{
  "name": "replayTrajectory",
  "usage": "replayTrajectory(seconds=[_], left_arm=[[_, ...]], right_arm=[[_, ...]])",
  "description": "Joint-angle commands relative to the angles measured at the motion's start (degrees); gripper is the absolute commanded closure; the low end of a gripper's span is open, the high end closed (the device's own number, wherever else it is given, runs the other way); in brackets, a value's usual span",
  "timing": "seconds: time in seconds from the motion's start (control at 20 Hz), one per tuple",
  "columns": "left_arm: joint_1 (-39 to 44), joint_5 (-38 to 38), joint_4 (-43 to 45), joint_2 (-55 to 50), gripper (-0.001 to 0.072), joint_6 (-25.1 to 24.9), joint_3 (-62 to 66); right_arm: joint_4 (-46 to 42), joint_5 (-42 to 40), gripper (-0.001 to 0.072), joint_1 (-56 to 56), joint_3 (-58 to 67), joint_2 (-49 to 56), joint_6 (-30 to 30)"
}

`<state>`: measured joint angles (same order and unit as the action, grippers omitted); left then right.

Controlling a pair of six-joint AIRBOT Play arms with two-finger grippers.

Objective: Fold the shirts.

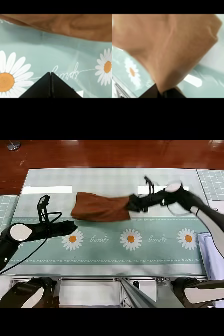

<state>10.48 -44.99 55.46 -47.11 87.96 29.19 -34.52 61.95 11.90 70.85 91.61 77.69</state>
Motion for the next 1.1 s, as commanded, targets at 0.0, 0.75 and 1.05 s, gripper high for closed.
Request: replayTrajectory(seconds=[0.0,0.75,1.05], left_arm=[[0.0,0.0,0.0,0.0,0.068,0.0,0.0],[0.0,-1.7,0.0,0.0,0.068,-0.1,0.0],[0.0,-1.5,0.0,0.0,0.068,-0.1,0.0]], right_arm=[[-13.1,9.3,0.0692,0.3,19.5,0.8,5.7],[-34.1,44.4,0.0692,-38.8,43.1,-13.7,20.9],[-47.7,44.4,0.0691,-59.1,22.8,-31.6,17.0]])
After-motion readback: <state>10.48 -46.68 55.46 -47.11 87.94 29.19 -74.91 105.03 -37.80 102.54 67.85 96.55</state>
